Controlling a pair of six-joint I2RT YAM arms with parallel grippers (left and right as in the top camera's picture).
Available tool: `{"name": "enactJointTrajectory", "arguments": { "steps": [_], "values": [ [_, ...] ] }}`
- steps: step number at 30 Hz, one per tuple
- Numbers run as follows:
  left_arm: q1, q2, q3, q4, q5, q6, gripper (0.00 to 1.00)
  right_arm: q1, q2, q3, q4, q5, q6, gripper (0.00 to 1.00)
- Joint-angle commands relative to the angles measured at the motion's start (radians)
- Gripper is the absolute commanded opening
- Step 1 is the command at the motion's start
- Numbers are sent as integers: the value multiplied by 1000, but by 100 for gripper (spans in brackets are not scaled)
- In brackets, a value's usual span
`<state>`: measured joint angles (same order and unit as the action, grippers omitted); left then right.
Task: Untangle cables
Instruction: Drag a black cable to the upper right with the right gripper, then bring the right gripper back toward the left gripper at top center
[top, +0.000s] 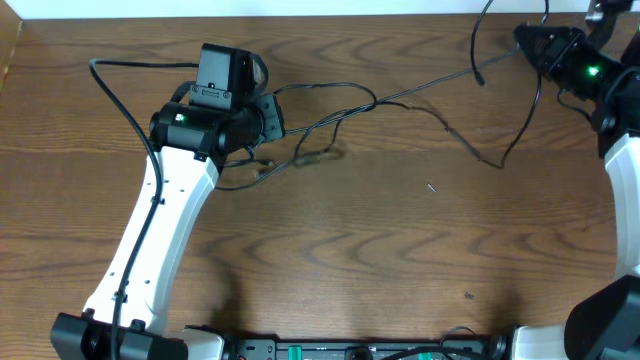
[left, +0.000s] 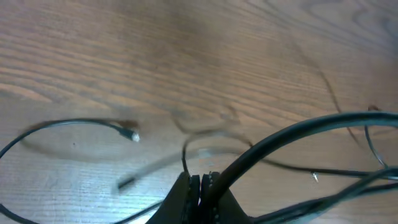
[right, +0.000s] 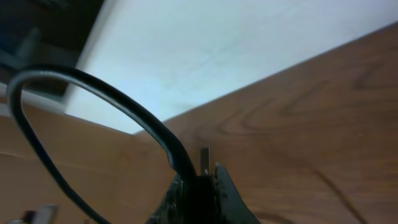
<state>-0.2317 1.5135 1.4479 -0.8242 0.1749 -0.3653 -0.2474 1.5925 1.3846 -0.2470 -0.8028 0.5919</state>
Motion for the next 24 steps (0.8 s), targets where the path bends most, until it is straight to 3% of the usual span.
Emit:
{"name": "enactJointTrajectory", "arguments": {
  "steps": [1,4,5,9,11,16,21,24],
  "values": [
    [12,0,6,5,-30,16,7,15,34,8,-27,71,-128,1],
    [12,0,6,6,5,21,7,52,66,8,-45,78,-172,1],
    [12,0,6,6,21,22,7,65,75,8,-45,78,-180,5],
    [11,0,6,16,111,81,7,113,98,8,-50,85,-223,68],
    [11,0,6,30,188,137,7,132,100,8,-64,121,-223,81],
    [11,0,6,63,389,238,8,154,100,8,-83,149,-223,95],
    [12,0,6,145,505,225,7,223,100,8,-123,85,-311,99],
    [13,-1,6,226,523,142,8,272,100,8,-143,74,-374,99]
  ]
}}
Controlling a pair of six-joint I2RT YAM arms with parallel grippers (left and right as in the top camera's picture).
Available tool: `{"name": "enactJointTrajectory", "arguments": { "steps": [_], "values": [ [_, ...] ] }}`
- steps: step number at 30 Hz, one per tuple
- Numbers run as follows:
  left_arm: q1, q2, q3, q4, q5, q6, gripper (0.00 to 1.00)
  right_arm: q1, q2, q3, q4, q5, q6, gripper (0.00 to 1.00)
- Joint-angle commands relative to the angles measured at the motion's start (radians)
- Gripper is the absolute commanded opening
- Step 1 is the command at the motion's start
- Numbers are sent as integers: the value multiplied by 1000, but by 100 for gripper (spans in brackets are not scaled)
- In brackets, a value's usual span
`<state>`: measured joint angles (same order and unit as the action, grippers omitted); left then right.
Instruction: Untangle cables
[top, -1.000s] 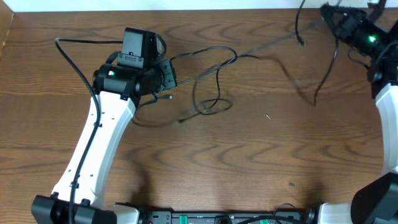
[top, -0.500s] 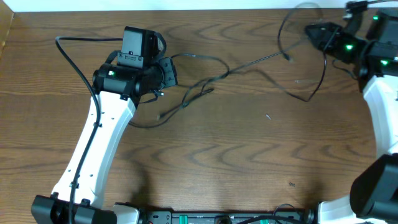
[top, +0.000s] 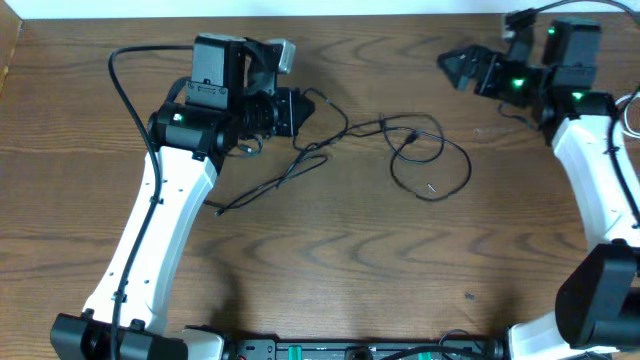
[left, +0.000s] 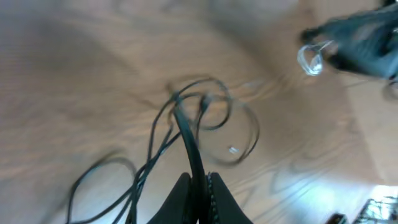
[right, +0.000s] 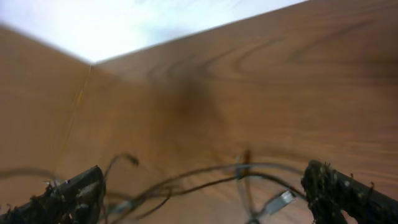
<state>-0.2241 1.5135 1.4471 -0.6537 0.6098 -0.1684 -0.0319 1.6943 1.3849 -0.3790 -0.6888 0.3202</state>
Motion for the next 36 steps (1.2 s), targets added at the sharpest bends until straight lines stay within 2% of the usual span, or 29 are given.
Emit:
{"name": "enactJointTrajectory", "arguments": {
  "steps": [1,7,13,16,20,27,32,36],
  "values": [
    [5,-1,7,82,89,-87,8,72,-2,8,-17,-48,-124,99],
    [5,-1,7,245,92,-257,7,160,-2,8,-37,-51,-180,99],
    [5,-5,7,369,167,-345,7,223,6,8,-43,-45,-180,99],
    [5,-6,7,409,193,-381,7,283,20,8,-18,17,-164,99],
    [5,-6,7,397,195,-384,7,333,32,8,35,151,-53,99],
    [5,-6,7,397,203,-383,8,383,106,8,50,649,219,99],
    [5,-18,7,375,220,-355,7,336,198,8,72,679,268,99],
    [41,-51,7,277,165,-280,7,257,233,8,17,682,247,89]
  ]
}}
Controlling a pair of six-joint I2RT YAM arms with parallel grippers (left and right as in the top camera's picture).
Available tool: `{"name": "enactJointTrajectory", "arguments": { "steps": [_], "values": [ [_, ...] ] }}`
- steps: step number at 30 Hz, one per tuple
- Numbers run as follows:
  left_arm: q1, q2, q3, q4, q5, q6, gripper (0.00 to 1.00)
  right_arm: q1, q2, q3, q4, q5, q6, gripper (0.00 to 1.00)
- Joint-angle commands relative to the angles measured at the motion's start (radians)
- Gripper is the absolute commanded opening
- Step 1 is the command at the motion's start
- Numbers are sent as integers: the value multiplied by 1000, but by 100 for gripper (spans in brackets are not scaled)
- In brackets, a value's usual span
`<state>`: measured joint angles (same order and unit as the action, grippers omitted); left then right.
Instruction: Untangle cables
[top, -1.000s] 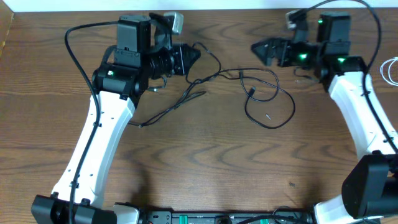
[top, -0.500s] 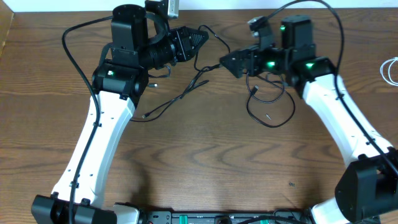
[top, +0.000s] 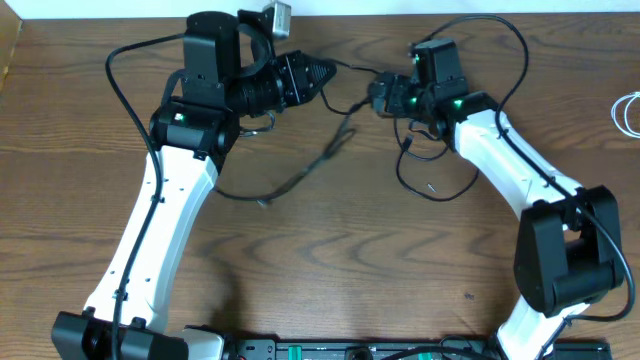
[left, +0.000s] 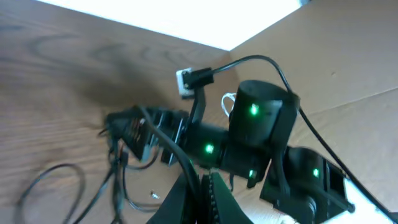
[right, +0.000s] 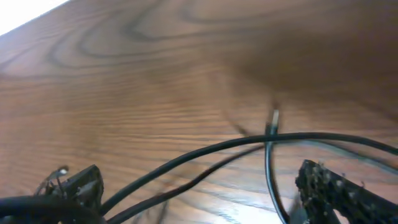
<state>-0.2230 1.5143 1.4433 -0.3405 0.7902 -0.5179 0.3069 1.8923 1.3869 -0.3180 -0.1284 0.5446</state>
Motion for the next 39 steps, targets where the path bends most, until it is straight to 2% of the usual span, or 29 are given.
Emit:
{"name": "enactJointTrajectory", "arguments": {
  "steps": [1,3,11,18,22,25,29,34,37,39],
  "values": [
    [55,-62,11,-61,-42,77,7,-97,35,6,-61,122,16,87],
    [84,-80,11,-102,-87,98,7,-126,35,6,-82,121,-12,80],
    [219,-156,11,-200,-268,167,8,-213,36,6,-171,94,-80,67],
    [301,-212,12,-205,-390,197,7,-230,42,6,-208,89,-110,64],
    [313,-221,12,-237,-398,211,7,-230,42,6,-190,-29,-209,64],
    [276,-192,12,-292,-398,211,7,-227,42,6,-179,-141,-277,65],
    [187,-113,12,-322,-398,211,7,-227,42,6,-187,-155,-276,68],
    [40,0,12,-309,-399,282,9,-232,42,6,-217,-155,-277,72],
    [-36,57,12,-296,-399,325,17,-234,42,6,-229,-155,-277,73],
    [-77,95,12,-293,-399,327,27,-234,42,6,-231,-155,-277,74]
  ]
}}
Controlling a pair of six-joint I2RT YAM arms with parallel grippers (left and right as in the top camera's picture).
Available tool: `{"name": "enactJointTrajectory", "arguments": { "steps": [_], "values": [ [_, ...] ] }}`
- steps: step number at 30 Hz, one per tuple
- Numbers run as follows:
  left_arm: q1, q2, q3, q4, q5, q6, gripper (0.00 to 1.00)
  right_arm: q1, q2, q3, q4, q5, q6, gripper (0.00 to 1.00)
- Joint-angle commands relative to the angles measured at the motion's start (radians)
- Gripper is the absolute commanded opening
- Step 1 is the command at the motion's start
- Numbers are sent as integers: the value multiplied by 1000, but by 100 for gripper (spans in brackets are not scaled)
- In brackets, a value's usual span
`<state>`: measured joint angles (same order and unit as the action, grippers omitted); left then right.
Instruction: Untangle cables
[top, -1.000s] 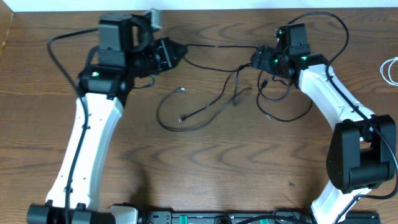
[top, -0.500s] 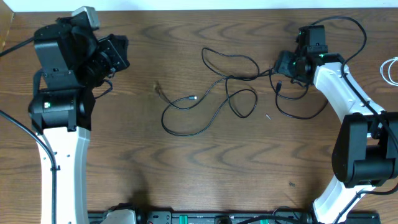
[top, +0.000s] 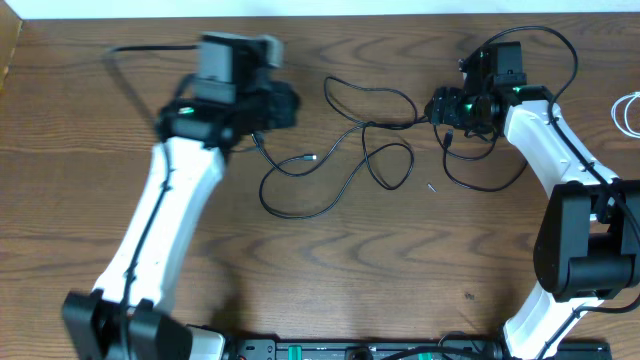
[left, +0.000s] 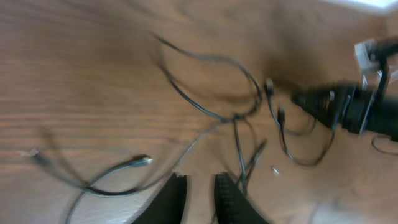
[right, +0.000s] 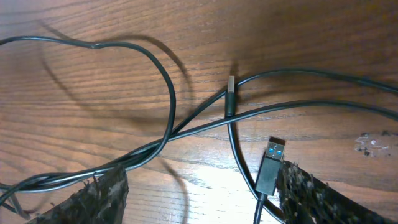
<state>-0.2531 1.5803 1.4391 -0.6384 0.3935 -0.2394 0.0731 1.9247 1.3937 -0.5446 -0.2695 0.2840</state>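
Observation:
Several thin black cables (top: 372, 126) lie looped and crossing on the wooden table, between the two arms. My left gripper (top: 290, 108) hovers at their left end. In the left wrist view, the left gripper (left: 198, 182) stands open and holds nothing. One cable end with a light connector (top: 311, 158) lies below it. My right gripper (top: 438, 108) is low over the right part of the tangle. In its own view the right gripper (right: 199, 180) is wide open, with crossing cables (right: 186, 127) and a blue-tongued USB plug (right: 270, 167) between its fingers.
A coiled white cable (top: 629, 110) lies at the table's right edge. A small metal bit (top: 431, 186) rests below the tangle. The wooden table (top: 330, 280) reaches to a white wall at the back.
My left gripper was shut on a cable and raised beside the right gripper; now it is open and further left, and that cable lies loose. The right gripper has moved right, still open.
Both grippers were shut on a cable stretched between the table's left side and its far right corner. Then the right was open and the cable lay slack in loops. Then the open right gripper was over the tangle beside the left. Now both are open and the cables lie spread out.

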Motion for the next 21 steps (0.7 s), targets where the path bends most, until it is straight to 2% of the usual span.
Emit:
{"name": "enactJointTrajectory", "arguments": {
  "steps": [1,9,21],
  "values": [
    [-66,50,16,6,-2,48,29,0,10,-1,-5,-14,-16,74],
    [-149,179,16,7,14,32,39,0,10,-1,-16,-13,-18,76],
    [-238,216,15,39,13,24,50,0,10,-1,-24,-14,-24,77]
  ]
}}
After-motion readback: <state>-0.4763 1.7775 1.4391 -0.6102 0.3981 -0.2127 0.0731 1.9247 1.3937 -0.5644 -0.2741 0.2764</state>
